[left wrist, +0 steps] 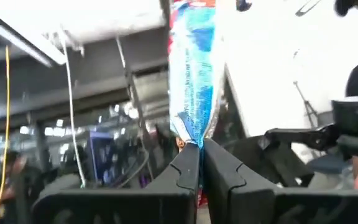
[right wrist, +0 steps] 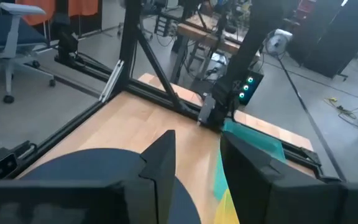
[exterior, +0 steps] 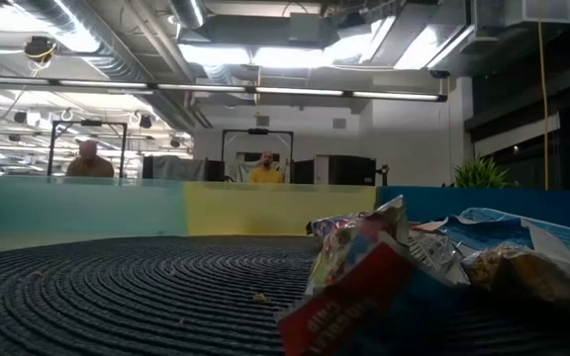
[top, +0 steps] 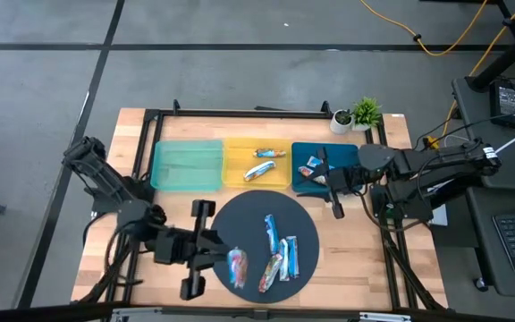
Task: Pick and place Granola Bars by type
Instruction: Put the red granola bar into the blue bin
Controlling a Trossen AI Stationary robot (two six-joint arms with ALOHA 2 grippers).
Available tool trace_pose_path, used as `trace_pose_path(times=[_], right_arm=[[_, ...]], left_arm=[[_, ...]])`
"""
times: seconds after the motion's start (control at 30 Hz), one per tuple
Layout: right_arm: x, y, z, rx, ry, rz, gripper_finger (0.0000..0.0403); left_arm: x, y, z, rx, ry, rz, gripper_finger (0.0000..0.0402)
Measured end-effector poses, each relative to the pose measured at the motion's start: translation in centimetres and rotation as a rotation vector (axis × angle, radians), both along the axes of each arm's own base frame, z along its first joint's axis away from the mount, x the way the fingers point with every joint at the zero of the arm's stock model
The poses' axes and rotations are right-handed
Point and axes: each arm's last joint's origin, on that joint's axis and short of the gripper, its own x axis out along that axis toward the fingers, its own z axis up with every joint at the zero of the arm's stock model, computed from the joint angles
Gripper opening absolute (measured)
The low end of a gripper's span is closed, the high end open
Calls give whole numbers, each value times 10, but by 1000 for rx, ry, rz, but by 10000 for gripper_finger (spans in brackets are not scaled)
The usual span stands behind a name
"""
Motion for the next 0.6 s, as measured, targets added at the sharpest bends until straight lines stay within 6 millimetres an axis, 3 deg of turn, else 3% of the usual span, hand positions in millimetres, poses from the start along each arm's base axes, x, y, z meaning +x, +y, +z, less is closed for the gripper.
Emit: trace_pose_path(times=[0.33, 0.6], right_arm=[[0, 2, 6, -6, -70, 76, 130], [1, 3, 11, 5, -118, 83, 133]], left_arm=[[6, 24, -70, -209, -10, -40, 2], [7, 45, -94, -277, -36, -48, 2]])
